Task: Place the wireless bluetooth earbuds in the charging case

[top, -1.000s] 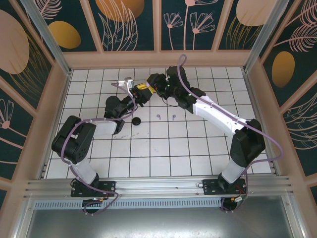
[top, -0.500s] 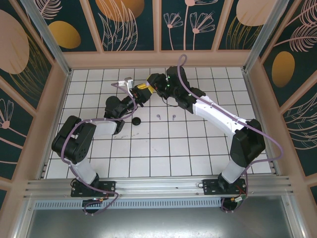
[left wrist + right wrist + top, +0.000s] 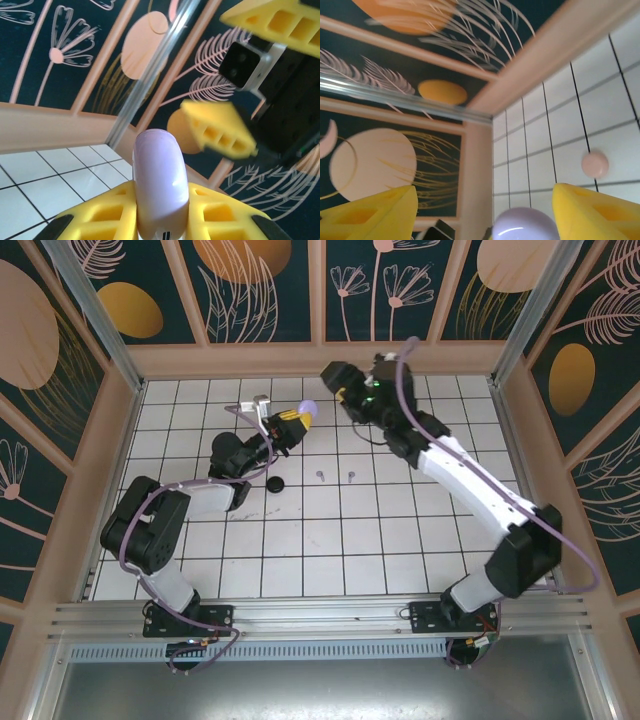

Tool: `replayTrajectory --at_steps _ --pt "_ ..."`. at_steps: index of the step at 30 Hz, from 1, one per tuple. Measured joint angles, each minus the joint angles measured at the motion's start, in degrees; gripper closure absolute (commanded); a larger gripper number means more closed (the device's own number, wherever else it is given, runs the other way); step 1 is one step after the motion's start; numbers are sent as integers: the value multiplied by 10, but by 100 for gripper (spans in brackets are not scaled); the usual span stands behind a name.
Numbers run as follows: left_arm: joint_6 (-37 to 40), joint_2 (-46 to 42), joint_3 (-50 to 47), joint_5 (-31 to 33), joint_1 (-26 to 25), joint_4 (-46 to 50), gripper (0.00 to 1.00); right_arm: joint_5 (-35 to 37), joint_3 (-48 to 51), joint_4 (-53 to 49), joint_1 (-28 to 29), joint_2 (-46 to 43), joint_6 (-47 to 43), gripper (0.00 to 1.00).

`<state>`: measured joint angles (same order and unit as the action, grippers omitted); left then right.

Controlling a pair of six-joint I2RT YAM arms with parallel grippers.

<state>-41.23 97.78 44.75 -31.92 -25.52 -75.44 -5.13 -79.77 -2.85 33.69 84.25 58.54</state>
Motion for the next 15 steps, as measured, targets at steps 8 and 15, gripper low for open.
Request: replayTrajectory --at_steps 8,15 --pt "11 -24 22 -83 0 68 100 -70 105 25 -53 -100 -181 32" --pt "27 -33 44 -142 0 133 100 -161 234 50 -57 -117 -319 32"
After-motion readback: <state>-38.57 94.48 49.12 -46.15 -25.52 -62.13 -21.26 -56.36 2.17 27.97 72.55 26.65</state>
